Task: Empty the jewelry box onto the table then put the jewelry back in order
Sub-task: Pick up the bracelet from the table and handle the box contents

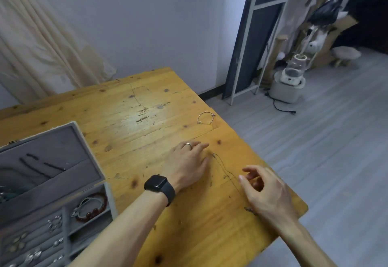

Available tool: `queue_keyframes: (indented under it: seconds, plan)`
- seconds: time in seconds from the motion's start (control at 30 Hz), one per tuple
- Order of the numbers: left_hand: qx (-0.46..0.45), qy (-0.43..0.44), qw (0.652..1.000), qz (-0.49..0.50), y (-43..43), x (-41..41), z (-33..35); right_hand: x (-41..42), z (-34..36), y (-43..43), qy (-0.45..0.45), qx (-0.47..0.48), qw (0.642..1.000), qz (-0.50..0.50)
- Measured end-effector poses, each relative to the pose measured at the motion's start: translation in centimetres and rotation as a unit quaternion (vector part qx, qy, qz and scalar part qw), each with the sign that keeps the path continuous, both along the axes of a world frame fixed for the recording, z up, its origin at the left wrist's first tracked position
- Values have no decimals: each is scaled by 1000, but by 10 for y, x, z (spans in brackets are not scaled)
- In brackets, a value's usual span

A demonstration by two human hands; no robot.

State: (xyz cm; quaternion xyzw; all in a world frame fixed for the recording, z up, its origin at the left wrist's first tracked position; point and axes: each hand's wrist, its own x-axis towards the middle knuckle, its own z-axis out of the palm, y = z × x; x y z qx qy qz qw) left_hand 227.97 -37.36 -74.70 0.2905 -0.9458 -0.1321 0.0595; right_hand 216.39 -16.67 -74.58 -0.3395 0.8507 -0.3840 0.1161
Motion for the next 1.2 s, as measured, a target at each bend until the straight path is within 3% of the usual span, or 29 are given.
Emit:
queue_keyframes:
  seconds: [0.2,0.5,0.63,0.8,1.03,1.2]
  plan:
    - [-32,-41,999,8,25,-22,6,35,-20,45,68,9,997,-38]
    - [31,60,993,97,39,-22,-1,48,-35,50,122,-20,989,-76]
    - [69,98,987,103,35,-14,-5,50,-36,47,102,-38,990,-86]
    - [19,58,996,67,34,-13,-4,50,-33,45,67,-44,993,-83]
    - [140,112,982,58,10,9,19,38,-17,41,40,-57,997,-32]
    - [177,195,958,114,-23,18,40,1,7,-13,-69,-74,995,24]
